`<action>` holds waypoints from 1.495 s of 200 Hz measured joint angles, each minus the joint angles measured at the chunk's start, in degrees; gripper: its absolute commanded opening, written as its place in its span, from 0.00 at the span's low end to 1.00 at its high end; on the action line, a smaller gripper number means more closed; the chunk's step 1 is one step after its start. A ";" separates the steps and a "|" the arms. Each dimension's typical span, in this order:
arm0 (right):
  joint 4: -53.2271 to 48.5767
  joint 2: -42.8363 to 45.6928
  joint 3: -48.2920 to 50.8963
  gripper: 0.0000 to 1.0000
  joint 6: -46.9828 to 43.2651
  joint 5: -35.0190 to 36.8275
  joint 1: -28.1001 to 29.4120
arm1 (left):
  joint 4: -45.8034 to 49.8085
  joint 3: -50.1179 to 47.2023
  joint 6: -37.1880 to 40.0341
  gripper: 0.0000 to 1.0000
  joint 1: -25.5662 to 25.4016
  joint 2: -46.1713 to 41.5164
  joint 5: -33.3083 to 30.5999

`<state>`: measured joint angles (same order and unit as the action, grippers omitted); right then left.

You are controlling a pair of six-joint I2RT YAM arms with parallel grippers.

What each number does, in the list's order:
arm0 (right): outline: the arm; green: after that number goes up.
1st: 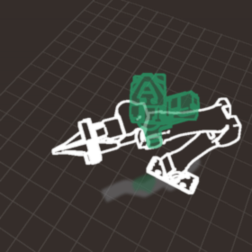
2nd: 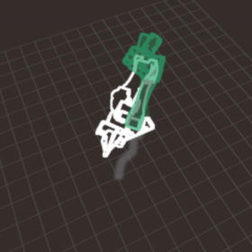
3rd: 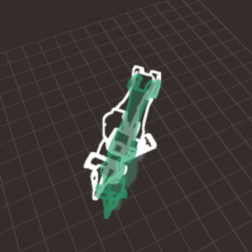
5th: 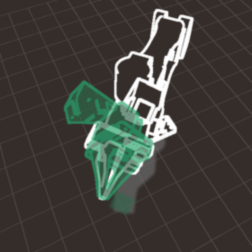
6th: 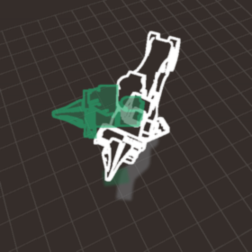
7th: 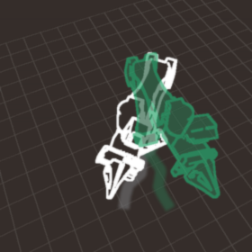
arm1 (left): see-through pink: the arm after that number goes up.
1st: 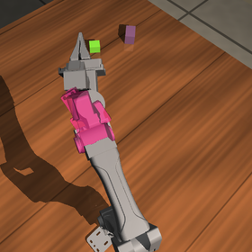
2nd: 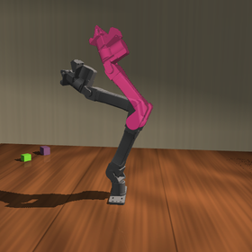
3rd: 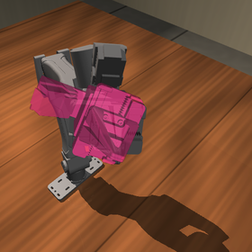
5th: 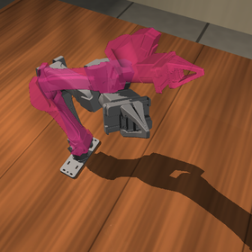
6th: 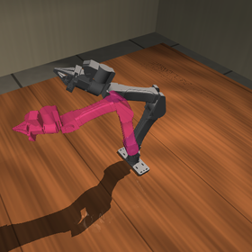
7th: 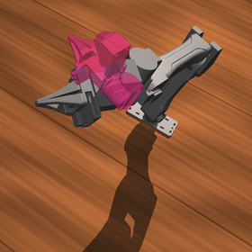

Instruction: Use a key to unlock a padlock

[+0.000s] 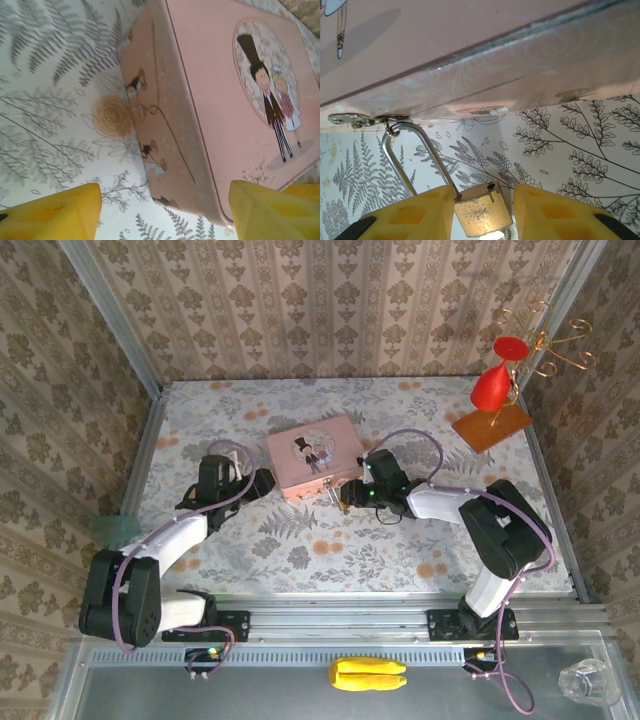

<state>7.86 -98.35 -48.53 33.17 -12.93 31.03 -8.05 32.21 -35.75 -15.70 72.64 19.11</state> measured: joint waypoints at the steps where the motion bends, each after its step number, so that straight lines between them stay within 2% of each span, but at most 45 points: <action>1: 0.00 -0.04 -0.07 0.37 0.02 0.00 0.00 | -0.09 -0.02 0.00 0.69 0.00 0.02 0.11; 41: 0.04 -0.72 -2.16 0.37 -0.02 -0.02 0.04 | -5.31 -0.31 0.11 0.69 0.00 0.52 4.68; 77: 0.74 -3.34 -4.96 0.37 -0.02 -0.96 0.83 | -6.69 -0.17 0.15 0.67 0.00 4.57 6.69; 116: -0.57 -5.46 -7.13 0.28 -0.50 -0.81 2.03 | -7.32 0.24 -0.48 0.63 0.00 7.85 8.20; 172: -2.16 -5.60 -7.39 0.23 -1.55 -0.42 2.23 | -0.52 6.80 2.40 0.62 -4.11 9.09 6.14; 215: -2.10 -6.75 -7.67 0.22 -1.22 -0.46 2.43 | 0.13 7.21 2.34 0.62 -4.22 12.41 6.23; 257: -2.10 -7.69 -8.55 0.00 -0.22 -0.33 3.15 | 1.18 8.26 2.38 0.61 -5.05 12.81 5.88; 299: 0.33 -7.63 -7.63 0.00 6.71 -0.74 3.37 | 1.81 8.50 2.58 0.61 -5.95 12.59 3.69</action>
<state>8.19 -105.97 -56.16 39.88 -13.67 34.39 -6.24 40.71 -33.17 -21.65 85.23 22.81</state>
